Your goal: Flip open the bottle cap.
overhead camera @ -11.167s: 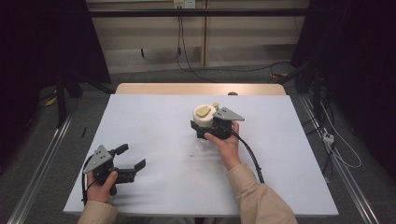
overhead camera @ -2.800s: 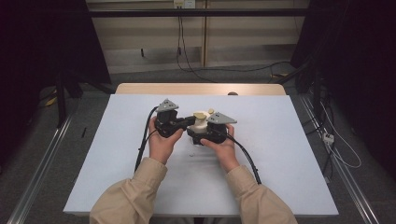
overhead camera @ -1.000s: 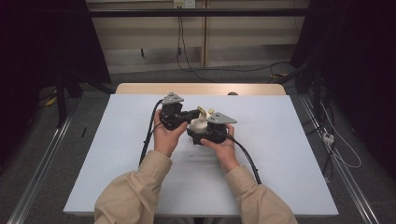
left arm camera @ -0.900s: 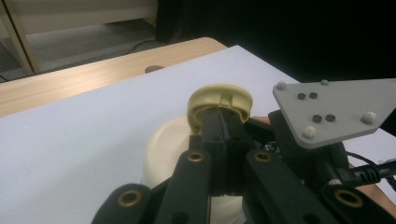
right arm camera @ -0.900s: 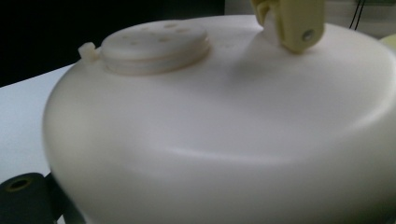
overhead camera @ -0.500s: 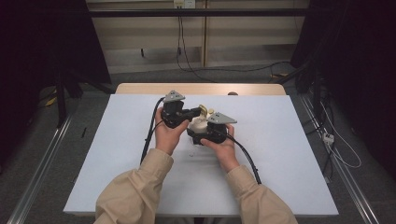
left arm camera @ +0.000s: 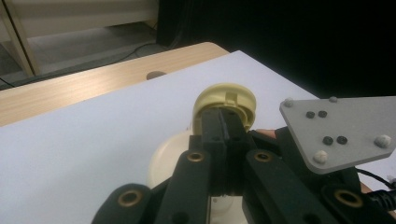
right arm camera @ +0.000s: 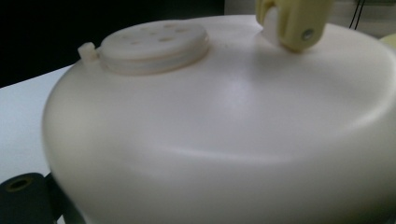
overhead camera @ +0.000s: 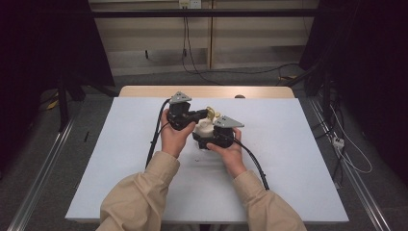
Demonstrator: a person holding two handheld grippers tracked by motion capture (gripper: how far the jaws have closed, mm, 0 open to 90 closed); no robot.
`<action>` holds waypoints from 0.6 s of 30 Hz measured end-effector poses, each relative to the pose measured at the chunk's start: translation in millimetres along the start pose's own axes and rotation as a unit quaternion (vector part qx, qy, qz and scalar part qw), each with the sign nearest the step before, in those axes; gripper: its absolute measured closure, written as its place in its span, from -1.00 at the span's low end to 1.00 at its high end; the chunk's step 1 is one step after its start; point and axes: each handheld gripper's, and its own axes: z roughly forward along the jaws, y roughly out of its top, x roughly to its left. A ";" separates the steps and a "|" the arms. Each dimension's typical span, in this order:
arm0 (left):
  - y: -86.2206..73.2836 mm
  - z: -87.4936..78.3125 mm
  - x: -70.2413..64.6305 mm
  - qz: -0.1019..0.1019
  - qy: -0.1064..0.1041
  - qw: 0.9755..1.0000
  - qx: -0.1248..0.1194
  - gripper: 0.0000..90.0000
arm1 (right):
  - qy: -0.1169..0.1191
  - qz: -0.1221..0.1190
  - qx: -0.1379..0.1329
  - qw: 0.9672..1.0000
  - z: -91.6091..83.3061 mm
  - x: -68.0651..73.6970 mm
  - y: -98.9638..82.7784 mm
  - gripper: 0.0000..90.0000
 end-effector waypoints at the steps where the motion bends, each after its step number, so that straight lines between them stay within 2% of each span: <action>1: 0.1 0.3 0.1 0.000 0.001 1.000 0.000 1.00 | 0.001 0.001 0.000 1.000 -0.1 0.1 -0.1 -0.86; 9: 0.6 1.3 -0.2 -0.001 0.001 1.000 -0.002 1.00 | 0.000 0.002 0.000 1.000 -0.1 0.2 -0.1 -0.86; 11: 0.5 1.8 -0.2 0.004 0.001 1.000 0.004 1.00 | 0.001 0.002 0.001 1.000 -0.2 0.1 0.0 -0.86; 18: 0.2 0.4 1.1 0.000 -0.002 1.000 0.000 1.00 | -0.001 0.002 0.002 1.000 -0.2 0.4 0.3 -0.86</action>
